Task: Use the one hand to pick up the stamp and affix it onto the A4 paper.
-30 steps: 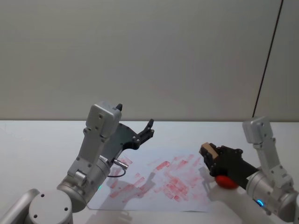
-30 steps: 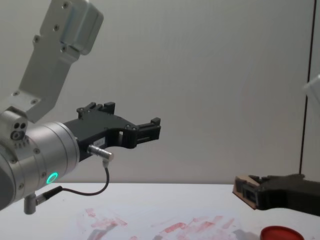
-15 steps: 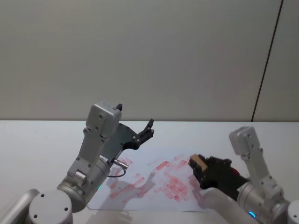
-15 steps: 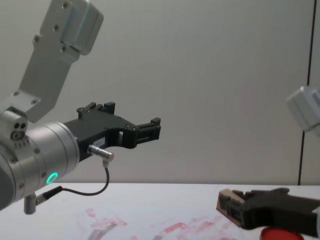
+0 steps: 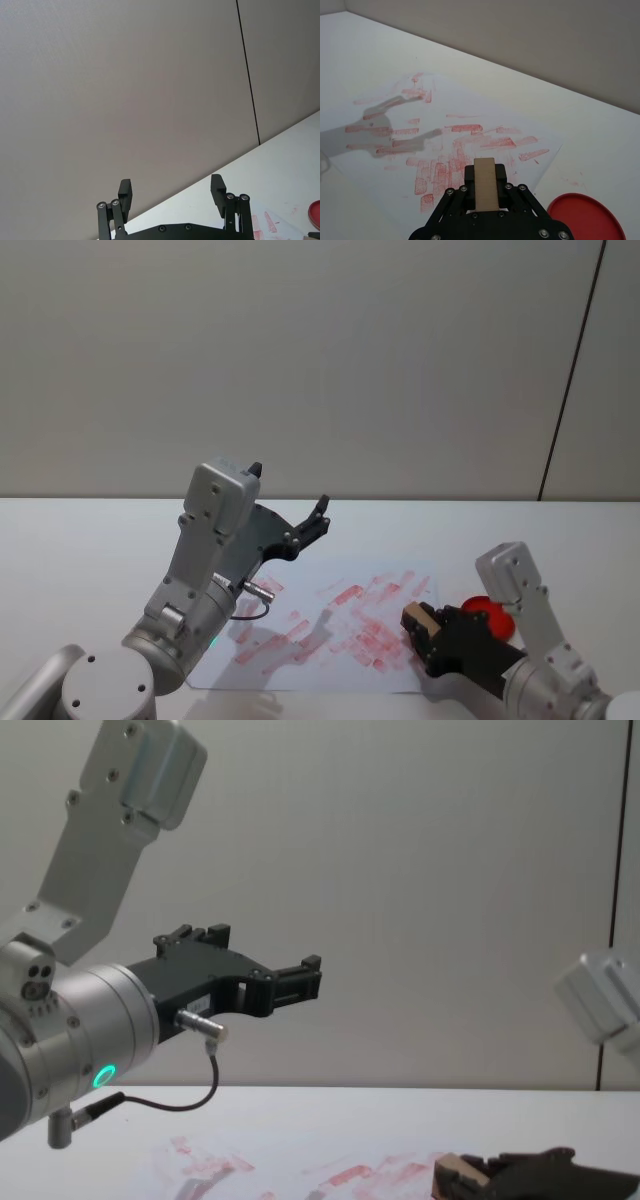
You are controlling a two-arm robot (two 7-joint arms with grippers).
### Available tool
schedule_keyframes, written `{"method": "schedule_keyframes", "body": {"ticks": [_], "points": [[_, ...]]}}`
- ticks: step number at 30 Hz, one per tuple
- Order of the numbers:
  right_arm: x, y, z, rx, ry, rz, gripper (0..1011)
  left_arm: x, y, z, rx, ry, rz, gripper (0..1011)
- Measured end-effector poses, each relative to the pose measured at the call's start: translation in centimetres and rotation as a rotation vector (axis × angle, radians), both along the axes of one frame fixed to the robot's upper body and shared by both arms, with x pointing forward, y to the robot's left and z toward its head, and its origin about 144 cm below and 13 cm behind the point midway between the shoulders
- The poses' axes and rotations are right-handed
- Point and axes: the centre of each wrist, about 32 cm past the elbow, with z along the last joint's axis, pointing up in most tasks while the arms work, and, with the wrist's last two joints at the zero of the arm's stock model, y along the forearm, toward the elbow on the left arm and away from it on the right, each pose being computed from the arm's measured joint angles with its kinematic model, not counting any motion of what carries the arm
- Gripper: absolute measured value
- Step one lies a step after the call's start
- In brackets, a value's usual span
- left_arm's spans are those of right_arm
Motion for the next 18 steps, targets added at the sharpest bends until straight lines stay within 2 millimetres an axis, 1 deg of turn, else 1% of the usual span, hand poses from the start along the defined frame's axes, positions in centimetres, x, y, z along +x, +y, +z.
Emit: {"method": "schedule_keyframes", "body": {"ticks": [9, 18], "points": [[-0.2, 0.0, -0.9, -0.024, 0.019, 0.004, 217, 0.0, 0.0, 0.0, 0.0, 0.0, 0.0, 1002], [-0.3, 0.0, -1.2, -0.032, 0.024, 0.007, 218, 0.0, 0.0, 0.0, 0.0, 0.0, 0.0, 1003]]}}
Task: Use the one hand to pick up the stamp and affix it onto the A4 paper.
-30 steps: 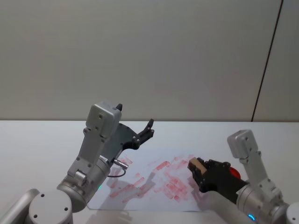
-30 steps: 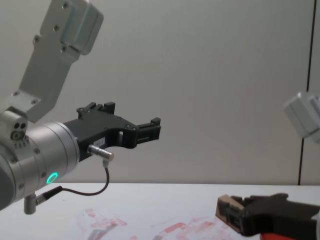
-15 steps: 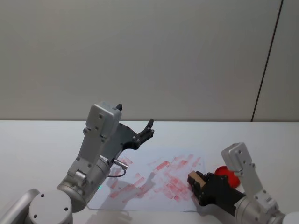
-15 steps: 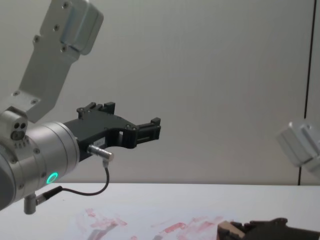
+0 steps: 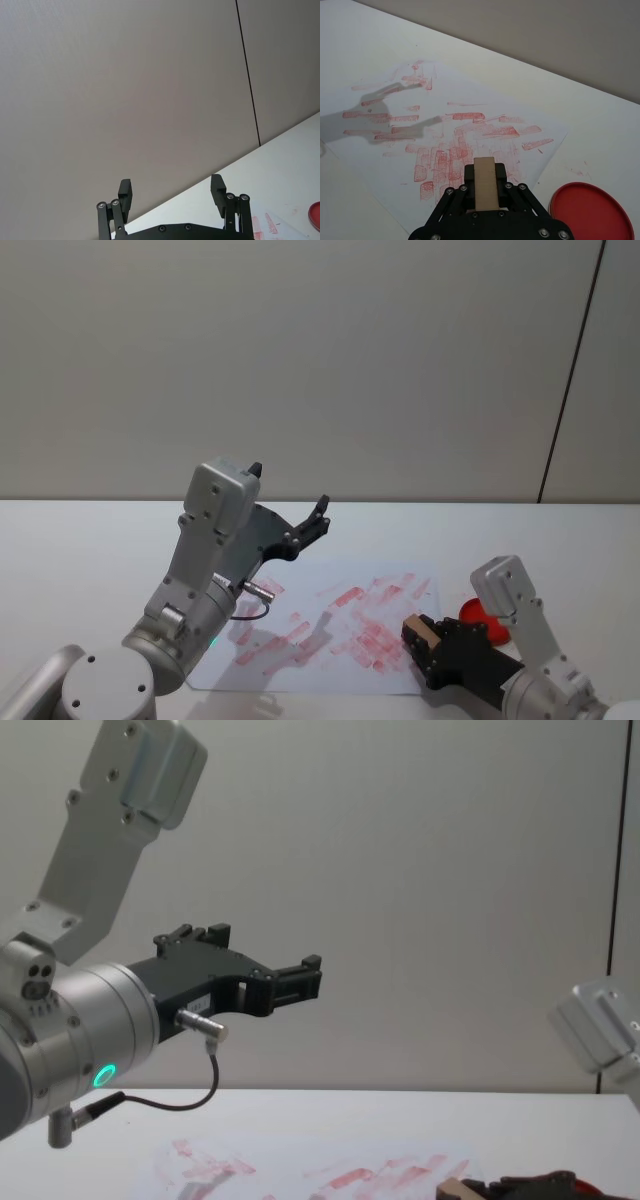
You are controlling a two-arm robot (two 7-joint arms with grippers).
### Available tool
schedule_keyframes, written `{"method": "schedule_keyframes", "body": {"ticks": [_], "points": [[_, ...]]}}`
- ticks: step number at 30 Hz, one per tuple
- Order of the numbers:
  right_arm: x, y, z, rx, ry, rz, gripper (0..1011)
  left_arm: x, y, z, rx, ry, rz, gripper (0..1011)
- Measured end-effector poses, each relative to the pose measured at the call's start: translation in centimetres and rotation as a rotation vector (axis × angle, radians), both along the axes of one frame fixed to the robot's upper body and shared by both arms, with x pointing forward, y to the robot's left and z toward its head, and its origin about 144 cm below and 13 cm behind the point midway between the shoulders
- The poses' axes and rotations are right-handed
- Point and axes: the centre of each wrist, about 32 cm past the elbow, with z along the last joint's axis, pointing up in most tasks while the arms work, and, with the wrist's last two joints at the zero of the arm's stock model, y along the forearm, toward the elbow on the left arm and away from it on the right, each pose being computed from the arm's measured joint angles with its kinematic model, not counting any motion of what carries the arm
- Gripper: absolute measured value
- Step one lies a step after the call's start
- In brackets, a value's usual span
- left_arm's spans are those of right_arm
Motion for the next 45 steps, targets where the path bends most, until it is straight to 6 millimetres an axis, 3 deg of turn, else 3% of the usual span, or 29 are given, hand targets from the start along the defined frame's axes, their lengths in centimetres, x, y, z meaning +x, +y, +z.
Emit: {"method": "schedule_keyframes", "body": {"ticks": [12, 20, 31, 45], "points": [[-0.2, 0.0, 0.0, 0.01, 0.001, -0.006, 218, 0.0, 0.0, 0.0, 0.0, 0.0, 0.0, 1003], [0.0, -0.1, 1.2, 0.047, -0.049, -0.029, 218, 0.0, 0.0, 0.0, 0.0, 0.0, 0.0, 1002], [0.3, -1.4, 2.6, 0.079, -0.107, -0.086, 218, 0.0, 0.0, 0.0, 0.0, 0.0, 0.0, 1003], [0.7, -3.0, 2.3, 0.056, -0.082, -0.152, 217, 0.0, 0.0, 0.0, 0.0, 0.0, 0.0, 1002]]}}
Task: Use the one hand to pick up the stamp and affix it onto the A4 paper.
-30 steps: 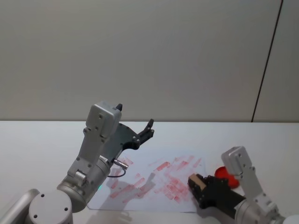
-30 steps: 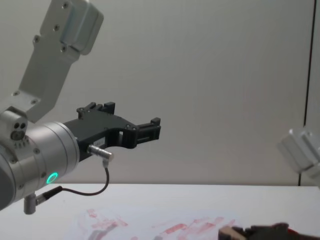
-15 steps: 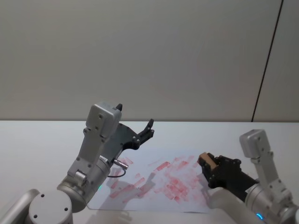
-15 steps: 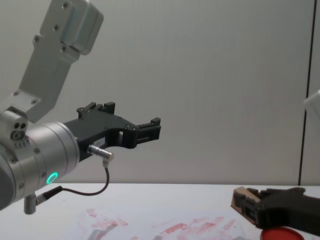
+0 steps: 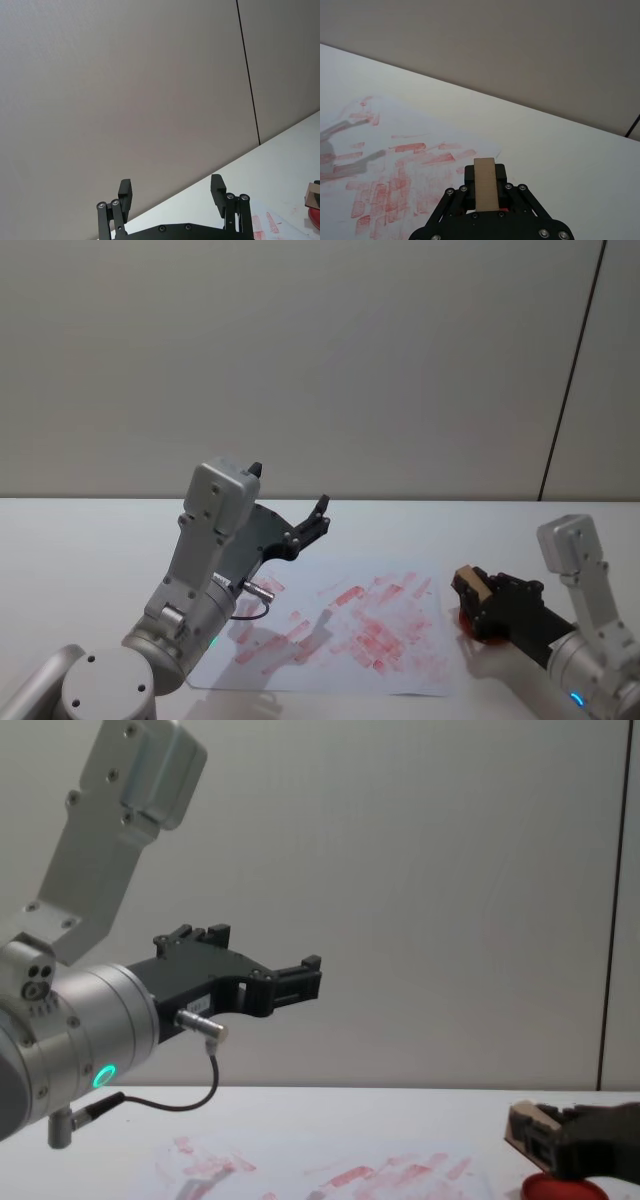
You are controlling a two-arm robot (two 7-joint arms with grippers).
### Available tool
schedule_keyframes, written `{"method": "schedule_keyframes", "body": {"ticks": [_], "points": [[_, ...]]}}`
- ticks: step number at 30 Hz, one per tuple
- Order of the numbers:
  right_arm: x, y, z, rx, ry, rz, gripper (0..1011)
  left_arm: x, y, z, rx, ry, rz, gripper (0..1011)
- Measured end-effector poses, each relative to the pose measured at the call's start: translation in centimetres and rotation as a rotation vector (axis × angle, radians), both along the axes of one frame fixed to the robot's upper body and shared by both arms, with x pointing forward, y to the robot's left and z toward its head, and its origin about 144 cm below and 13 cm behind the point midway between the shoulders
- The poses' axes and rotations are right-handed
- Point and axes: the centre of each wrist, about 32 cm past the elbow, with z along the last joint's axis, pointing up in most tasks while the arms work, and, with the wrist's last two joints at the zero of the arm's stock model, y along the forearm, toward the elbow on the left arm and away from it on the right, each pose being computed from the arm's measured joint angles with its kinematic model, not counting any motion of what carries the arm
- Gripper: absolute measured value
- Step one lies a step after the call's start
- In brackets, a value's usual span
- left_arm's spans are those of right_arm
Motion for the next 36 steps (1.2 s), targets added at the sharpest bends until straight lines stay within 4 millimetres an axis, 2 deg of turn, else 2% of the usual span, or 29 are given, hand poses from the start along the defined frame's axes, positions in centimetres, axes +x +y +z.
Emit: {"method": "schedule_keyframes", "body": {"ticks": [20, 24, 27, 30, 33, 34, 36], "points": [[1.0, -1.1, -1.1, -0.049, 0.048, -0.049, 229, 0.0, 0.0, 0.0, 0.0, 0.0, 0.0, 1002], [1.1, -1.2, -1.2, -0.056, 0.058, -0.049, 322, 0.0, 0.0, 0.0, 0.0, 0.0, 0.0, 1002], [1.2, -1.2, -1.2, -0.057, 0.061, -0.049, 461, 0.0, 0.0, 0.0, 0.0, 0.0, 0.0, 1002], [1.3, -1.2, -1.2, -0.054, 0.061, -0.05, 520, 0.0, 0.0, 0.0, 0.0, 0.0, 0.0, 1003], [1.3, -1.2, -1.0, -0.046, 0.058, -0.052, 624, 0.0, 0.0, 0.0, 0.0, 0.0, 0.0, 1002], [1.4, -1.2, -0.8, -0.039, 0.05, -0.052, 686, 0.0, 0.0, 0.0, 0.0, 0.0, 0.0, 1003], [1.4, -1.2, -0.5, -0.028, 0.04, -0.051, 721, 0.0, 0.0, 0.0, 0.0, 0.0, 0.0, 1003]]}}
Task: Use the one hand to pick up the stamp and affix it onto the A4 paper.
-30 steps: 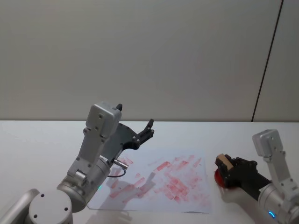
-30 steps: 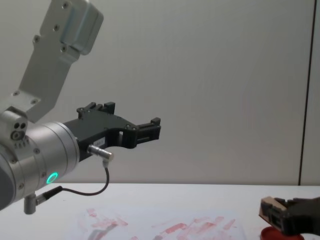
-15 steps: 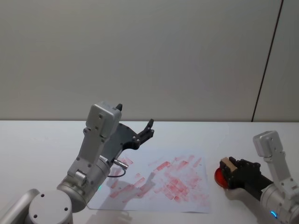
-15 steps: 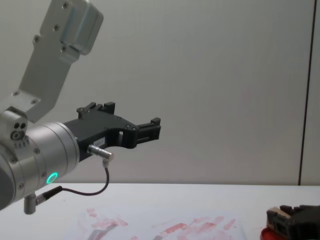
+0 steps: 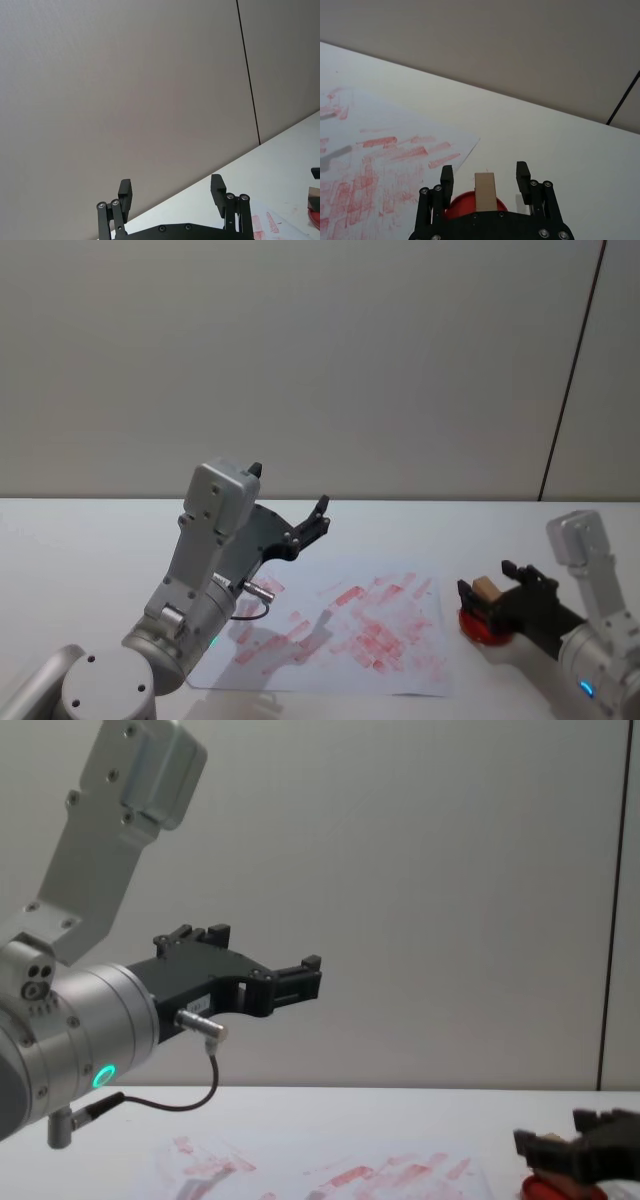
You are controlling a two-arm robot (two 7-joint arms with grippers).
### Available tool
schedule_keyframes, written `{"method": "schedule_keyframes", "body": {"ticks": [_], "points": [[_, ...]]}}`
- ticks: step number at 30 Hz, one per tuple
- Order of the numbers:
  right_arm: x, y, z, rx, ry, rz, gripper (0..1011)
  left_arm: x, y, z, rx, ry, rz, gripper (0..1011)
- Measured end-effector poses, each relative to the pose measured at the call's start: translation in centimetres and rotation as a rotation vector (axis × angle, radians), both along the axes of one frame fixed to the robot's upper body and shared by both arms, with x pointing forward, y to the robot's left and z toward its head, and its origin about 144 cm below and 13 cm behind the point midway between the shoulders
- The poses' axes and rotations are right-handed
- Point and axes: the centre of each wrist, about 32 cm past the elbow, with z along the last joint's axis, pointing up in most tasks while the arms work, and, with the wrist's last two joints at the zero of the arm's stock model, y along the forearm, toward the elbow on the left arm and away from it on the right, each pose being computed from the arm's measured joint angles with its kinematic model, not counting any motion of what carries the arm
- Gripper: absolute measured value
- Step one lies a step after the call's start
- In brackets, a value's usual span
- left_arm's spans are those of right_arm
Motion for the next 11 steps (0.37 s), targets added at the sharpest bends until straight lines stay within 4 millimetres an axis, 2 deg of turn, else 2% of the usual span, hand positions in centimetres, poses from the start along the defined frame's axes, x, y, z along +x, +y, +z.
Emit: {"method": "schedule_keyframes", "body": {"ticks": [1, 4, 9, 11], "points": [[0.0, 0.0, 0.3, 0.01, -0.011, 0.0, 775, 0.0, 0.0, 0.0, 0.0, 0.0, 0.0, 1002], [0.1, 0.1, 0.8, 0.028, -0.032, 0.0, 854, 0.0, 0.0, 0.0, 0.0, 0.0, 0.0, 1003], [0.2, 0.4, 2.1, 0.07, -0.083, 0.002, 980, 0.0, 0.0, 0.0, 0.0, 0.0, 0.0, 1002], [0.2, 0.5, 2.6, 0.084, -0.099, 0.002, 1001, 0.0, 0.0, 0.0, 0.0, 0.0, 0.0, 1002]]}}
